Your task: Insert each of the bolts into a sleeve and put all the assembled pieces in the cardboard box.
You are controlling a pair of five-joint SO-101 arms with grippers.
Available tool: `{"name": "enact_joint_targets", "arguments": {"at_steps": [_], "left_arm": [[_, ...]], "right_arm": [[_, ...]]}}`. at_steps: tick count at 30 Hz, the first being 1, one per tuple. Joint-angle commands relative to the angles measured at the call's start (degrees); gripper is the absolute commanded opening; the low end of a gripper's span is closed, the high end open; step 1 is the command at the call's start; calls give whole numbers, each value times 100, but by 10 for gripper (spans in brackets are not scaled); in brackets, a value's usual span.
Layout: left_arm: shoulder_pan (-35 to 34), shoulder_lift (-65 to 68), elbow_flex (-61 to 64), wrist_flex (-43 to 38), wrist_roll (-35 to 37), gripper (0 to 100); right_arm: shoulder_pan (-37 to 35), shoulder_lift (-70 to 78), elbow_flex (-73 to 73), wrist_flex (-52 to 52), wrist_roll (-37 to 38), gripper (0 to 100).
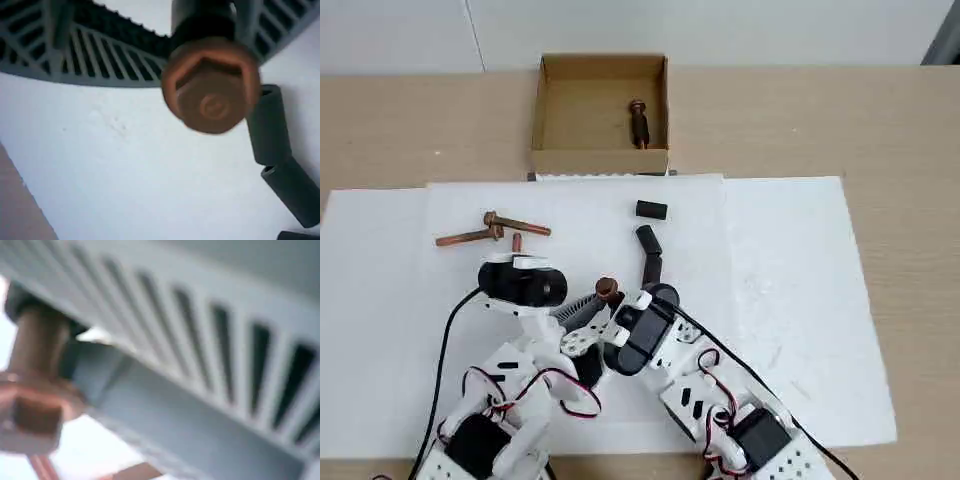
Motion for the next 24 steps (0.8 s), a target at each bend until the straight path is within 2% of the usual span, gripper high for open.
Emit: {"name": "enact_joint_targets", "arguments": {"at_steps": [1,5,13,22,24], "left_arm": [[79,9,-259,97,-62,224],[-9,9,-488,97,-352,224],[-870,9,-629,97,-1152,224],[-914,9,-927,97,-1169,223],[-1011,9,-1033,97,-1169,184]], "right_arm": [[-31,-119,-53,-180,44,2],[-31,-119,-53,-180,44,2],[-22,-119,-44,-180,44,2],[-13,-119,-44,-171,26,2],[110,-119,-53,-163,18,2]]}}
